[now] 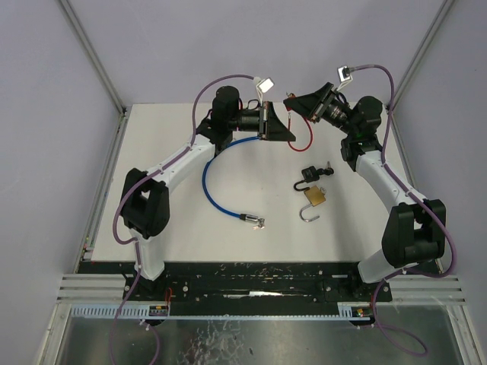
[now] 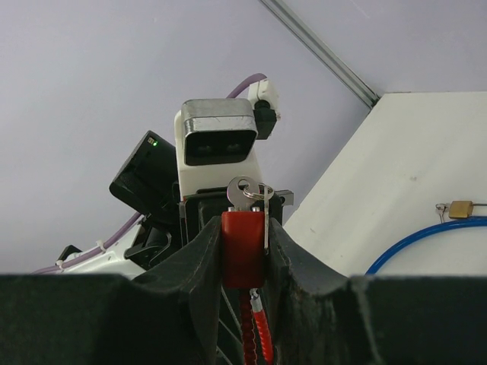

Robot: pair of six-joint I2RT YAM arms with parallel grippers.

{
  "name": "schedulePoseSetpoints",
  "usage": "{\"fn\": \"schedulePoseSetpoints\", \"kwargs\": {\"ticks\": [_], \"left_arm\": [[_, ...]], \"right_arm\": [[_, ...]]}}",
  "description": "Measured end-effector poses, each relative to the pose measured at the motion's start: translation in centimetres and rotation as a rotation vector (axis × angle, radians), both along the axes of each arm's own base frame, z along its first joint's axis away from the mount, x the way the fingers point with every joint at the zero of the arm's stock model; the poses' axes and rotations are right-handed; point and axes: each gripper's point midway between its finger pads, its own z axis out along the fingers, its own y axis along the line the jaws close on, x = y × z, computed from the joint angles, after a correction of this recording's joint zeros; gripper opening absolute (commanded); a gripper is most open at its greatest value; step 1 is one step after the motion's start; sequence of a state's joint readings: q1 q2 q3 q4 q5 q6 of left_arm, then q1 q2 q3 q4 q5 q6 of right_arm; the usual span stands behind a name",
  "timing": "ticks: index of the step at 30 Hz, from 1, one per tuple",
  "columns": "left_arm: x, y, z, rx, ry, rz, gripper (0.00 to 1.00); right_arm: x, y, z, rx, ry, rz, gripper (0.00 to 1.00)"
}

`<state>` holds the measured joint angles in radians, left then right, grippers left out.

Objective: Lock with the key
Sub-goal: Lock the lock.

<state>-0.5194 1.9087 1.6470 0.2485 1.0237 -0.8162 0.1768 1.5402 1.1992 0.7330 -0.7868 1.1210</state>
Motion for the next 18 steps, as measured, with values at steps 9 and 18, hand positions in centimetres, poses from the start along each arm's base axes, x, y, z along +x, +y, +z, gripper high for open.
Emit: {"fn": "schedulePoseSetpoints", "kwargs": {"ticks": [9,18], "left_arm": [[0.04,0.05,0.04,-0.005,0.014,0.002,0.0],[-0.02,0.02,0.61,-0.023,0.007,-0.002,0.0]], "right_arm": [[0.0,0.0,-0.03,0.0,0.0,0.0,0.0],[0.05,-0.02,-0.02,0.001,0.0,-0.004,0.0]]}}
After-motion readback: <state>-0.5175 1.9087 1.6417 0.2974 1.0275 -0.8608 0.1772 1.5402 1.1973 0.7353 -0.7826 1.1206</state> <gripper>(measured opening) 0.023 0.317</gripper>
